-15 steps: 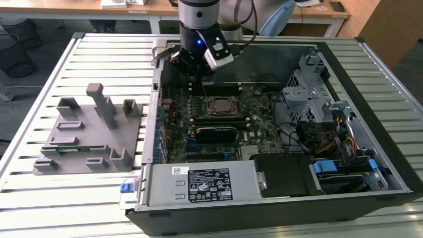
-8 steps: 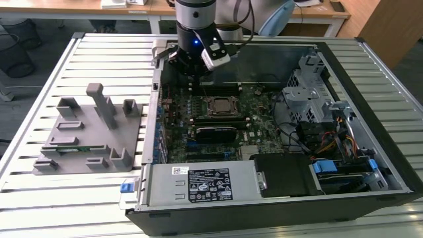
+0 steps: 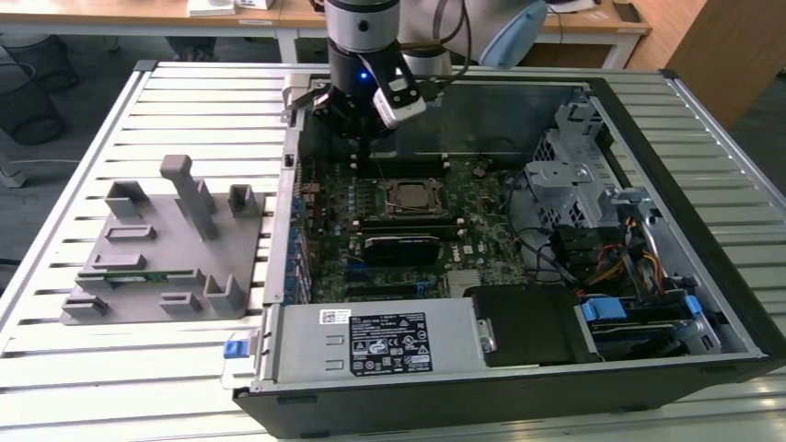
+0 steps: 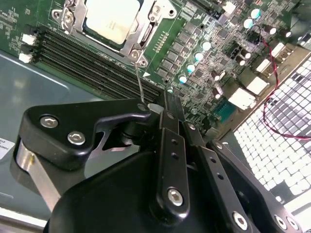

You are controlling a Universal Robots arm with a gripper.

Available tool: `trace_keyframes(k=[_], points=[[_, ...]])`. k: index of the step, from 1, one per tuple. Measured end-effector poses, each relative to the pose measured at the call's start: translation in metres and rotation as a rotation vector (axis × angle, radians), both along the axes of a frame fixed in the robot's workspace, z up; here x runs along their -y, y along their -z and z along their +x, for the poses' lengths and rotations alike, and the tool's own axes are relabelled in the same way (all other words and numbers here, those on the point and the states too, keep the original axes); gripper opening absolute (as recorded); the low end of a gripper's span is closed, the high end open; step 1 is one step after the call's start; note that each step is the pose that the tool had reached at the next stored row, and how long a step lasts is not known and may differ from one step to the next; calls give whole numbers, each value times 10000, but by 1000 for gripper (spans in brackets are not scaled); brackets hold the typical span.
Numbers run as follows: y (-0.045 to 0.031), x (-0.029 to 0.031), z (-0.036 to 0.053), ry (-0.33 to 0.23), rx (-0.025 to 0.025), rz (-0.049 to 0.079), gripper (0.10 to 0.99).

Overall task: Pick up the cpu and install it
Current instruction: 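Install the first cpu locking lever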

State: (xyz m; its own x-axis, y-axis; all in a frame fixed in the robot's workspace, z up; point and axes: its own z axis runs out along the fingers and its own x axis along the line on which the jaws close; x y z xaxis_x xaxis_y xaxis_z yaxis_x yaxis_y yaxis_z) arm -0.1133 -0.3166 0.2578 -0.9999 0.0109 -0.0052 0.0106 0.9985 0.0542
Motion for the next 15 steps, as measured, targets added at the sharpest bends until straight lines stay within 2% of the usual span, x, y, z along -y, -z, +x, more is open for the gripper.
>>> trace_keyframes(k=[8, 15], points=[[3, -21, 44, 0, 0, 1, 106], [3, -21, 219, 0, 0, 0, 106]])
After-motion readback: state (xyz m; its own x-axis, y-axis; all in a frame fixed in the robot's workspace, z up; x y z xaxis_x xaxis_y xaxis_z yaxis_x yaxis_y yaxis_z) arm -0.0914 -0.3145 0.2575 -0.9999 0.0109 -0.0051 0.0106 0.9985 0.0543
